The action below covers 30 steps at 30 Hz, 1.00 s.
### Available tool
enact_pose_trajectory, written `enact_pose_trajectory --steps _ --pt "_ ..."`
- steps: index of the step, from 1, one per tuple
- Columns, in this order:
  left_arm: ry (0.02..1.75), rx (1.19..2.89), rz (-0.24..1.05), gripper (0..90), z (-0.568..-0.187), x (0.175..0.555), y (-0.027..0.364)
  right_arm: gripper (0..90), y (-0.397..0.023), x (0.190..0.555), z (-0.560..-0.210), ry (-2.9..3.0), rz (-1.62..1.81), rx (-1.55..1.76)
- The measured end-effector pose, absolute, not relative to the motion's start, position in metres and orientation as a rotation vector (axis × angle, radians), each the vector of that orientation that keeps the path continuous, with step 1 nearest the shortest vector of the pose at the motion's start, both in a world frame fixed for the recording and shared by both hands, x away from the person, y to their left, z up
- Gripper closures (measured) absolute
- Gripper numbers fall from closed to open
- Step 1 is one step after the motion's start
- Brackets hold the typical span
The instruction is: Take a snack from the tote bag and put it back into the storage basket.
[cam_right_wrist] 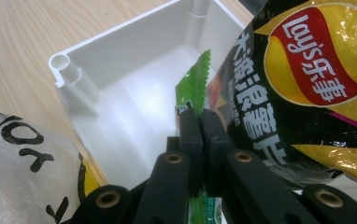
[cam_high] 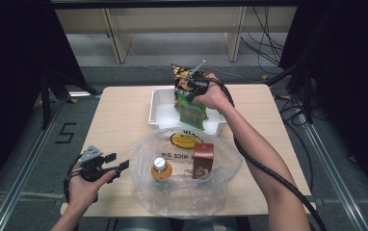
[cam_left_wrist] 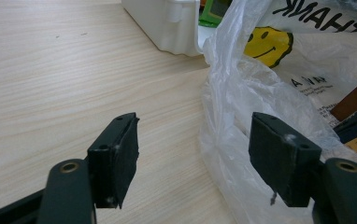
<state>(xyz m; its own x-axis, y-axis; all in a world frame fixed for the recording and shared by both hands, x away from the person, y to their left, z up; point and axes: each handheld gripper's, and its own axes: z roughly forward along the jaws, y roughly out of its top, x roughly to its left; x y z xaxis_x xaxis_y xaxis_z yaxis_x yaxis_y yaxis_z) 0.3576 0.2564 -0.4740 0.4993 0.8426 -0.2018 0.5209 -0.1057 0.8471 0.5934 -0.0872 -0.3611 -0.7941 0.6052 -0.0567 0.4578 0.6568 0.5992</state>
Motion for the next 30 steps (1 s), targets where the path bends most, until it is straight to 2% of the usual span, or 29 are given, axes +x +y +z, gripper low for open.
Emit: enact_pose_trajectory --steps 7,20,30 --pt "1.156 1.77 0.415 32.9 -0.4741 0.3575 0.2564 86.4 -0.0889 0.5971 -0.3645 2.594 0.851 0.857" --pt "1.152 1.773 0.414 32.9 -0.4748 0.3578 0.2558 73.0 -0.0902 0.5991 -0.3634 2.531 0.812 0.812" --pt "1.154 1.77 0.408 32.8 -0.4743 0.3575 0.2559 69.8 -0.0909 0.5954 -0.3648 2.538 0.734 0.766"
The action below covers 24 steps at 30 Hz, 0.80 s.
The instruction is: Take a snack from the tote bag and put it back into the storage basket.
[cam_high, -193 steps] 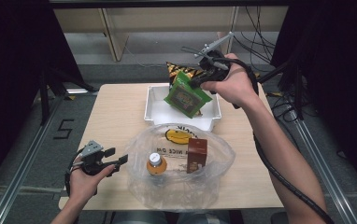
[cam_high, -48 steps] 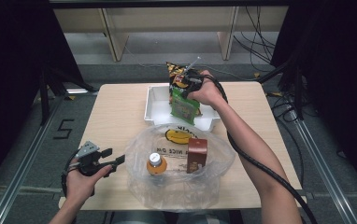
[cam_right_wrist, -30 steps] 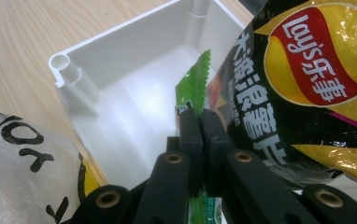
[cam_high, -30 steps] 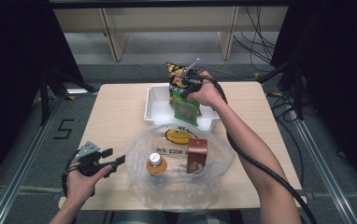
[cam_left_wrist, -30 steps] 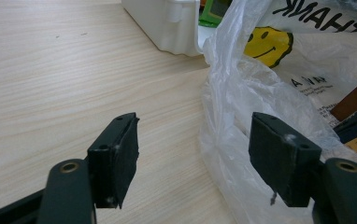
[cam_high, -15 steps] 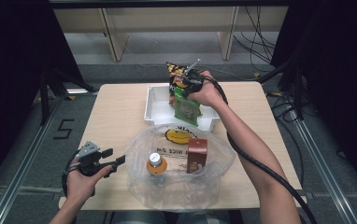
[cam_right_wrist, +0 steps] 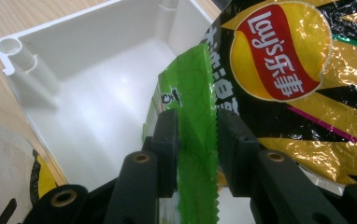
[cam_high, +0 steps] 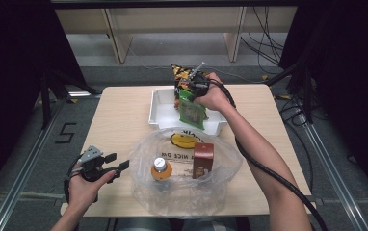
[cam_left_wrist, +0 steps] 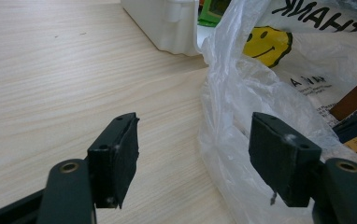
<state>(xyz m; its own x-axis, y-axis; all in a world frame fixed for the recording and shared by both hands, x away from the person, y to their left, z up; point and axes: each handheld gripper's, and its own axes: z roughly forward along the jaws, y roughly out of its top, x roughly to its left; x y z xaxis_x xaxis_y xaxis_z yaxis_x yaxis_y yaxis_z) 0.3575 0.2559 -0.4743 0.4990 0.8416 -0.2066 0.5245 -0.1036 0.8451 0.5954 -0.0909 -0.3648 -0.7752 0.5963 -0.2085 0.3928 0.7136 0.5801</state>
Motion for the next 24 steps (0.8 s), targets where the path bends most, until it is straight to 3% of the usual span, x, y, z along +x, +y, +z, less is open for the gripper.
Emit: enact_pose_trajectory --steps 24 --pt "1.146 1.77 0.415 32.9 -0.474 0.358 0.255 53.4 -0.124 0.589 -0.36 2.413 0.754 0.903"
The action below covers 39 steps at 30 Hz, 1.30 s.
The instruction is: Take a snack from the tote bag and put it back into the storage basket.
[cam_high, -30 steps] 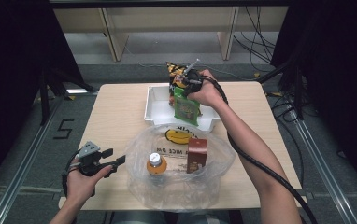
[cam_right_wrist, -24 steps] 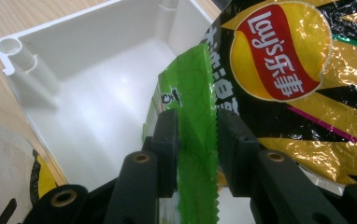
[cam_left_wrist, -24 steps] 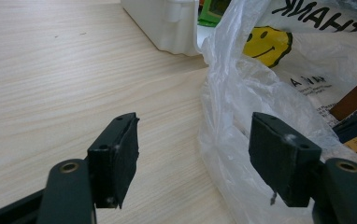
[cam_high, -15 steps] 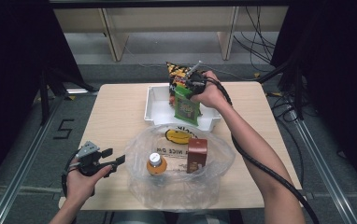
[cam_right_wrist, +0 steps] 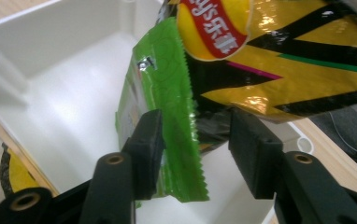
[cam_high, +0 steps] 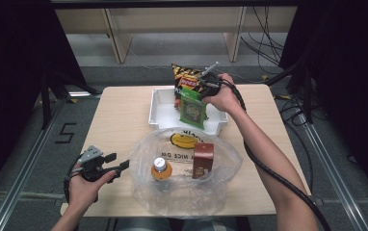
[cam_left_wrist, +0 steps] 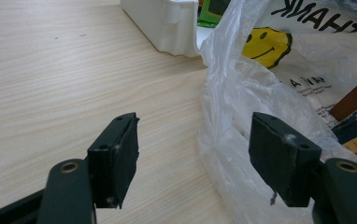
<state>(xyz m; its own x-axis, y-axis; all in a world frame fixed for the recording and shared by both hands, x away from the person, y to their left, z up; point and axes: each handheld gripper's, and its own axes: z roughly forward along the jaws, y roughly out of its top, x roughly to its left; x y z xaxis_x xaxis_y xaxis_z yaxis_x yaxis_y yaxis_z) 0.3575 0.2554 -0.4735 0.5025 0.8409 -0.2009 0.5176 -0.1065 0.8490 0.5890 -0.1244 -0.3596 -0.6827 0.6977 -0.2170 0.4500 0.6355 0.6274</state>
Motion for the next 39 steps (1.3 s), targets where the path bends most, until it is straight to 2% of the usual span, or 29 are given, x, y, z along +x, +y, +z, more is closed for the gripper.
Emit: enact_pose_trajectory --steps 7,12,18,21,26,39 --pt "1.154 1.762 0.412 32.9 -0.473 0.357 0.255 50.6 -0.137 0.581 -0.352 2.35 0.802 0.998" --pt "1.148 1.767 0.418 32.8 -0.472 0.357 0.255 56.9 -0.144 0.569 -0.349 2.338 0.838 1.062" --pt "1.144 1.763 0.418 32.9 -0.472 0.357 0.255 83.3 -0.151 0.555 -0.352 2.379 0.836 1.1" --pt "1.145 1.764 0.421 32.9 -0.471 0.356 0.255 89.8 -0.151 0.55 -0.357 2.409 0.822 1.124" --pt "1.147 1.764 0.419 32.9 -0.472 0.357 0.255 90.0 -0.146 0.546 -0.37 2.46 0.811 1.142" --pt "1.146 1.763 0.424 32.9 -0.471 0.356 0.257 90.0 -0.142 0.563 -0.391 2.421 0.801 1.172"
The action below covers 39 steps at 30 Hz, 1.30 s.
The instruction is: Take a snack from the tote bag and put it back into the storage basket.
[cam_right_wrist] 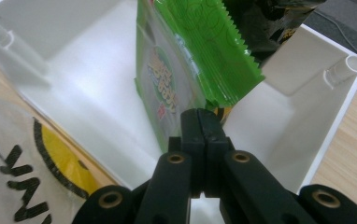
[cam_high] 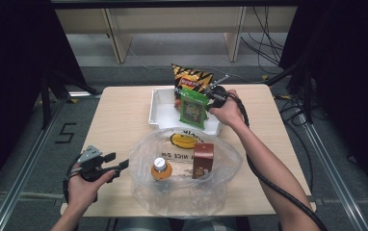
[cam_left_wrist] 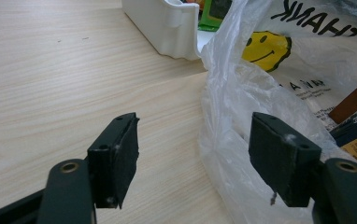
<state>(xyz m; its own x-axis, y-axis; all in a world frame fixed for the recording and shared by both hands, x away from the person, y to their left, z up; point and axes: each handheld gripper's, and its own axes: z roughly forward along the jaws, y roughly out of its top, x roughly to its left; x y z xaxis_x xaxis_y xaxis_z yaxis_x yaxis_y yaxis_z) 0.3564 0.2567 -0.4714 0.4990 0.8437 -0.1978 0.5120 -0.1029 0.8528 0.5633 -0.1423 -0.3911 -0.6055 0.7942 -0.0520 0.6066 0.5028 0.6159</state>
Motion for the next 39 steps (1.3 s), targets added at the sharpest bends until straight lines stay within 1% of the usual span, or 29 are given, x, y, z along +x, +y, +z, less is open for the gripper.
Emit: enact_pose_trajectory --steps 13,15,17,18,24,35,39 --pt "1.147 1.762 0.425 32.9 -0.471 0.356 0.257 90.0 -0.136 0.575 -0.392 2.389 0.795 1.188" --pt "1.147 1.759 0.422 32.9 -0.472 0.356 0.257 90.0 -0.138 0.578 -0.393 2.392 0.793 1.134" --pt "1.149 1.758 0.425 32.9 -0.471 0.356 0.257 90.0 -0.135 0.575 -0.392 2.377 0.799 1.191" --pt "1.148 1.758 0.425 32.9 -0.471 0.356 0.257 89.9 -0.136 0.576 -0.392 2.375 0.799 1.163" --pt "1.148 1.76 0.426 32.9 -0.471 0.356 0.257 81.4 -0.136 0.569 -0.389 2.374 0.819 1.161" --pt "1.147 1.759 0.427 32.9 -0.471 0.356 0.256 58.4 -0.14 0.546 -0.374 2.339 0.911 1.2" --pt "1.147 1.76 0.427 32.9 -0.471 0.355 0.255 54.1 -0.144 0.539 -0.372 2.324 0.944 1.199"
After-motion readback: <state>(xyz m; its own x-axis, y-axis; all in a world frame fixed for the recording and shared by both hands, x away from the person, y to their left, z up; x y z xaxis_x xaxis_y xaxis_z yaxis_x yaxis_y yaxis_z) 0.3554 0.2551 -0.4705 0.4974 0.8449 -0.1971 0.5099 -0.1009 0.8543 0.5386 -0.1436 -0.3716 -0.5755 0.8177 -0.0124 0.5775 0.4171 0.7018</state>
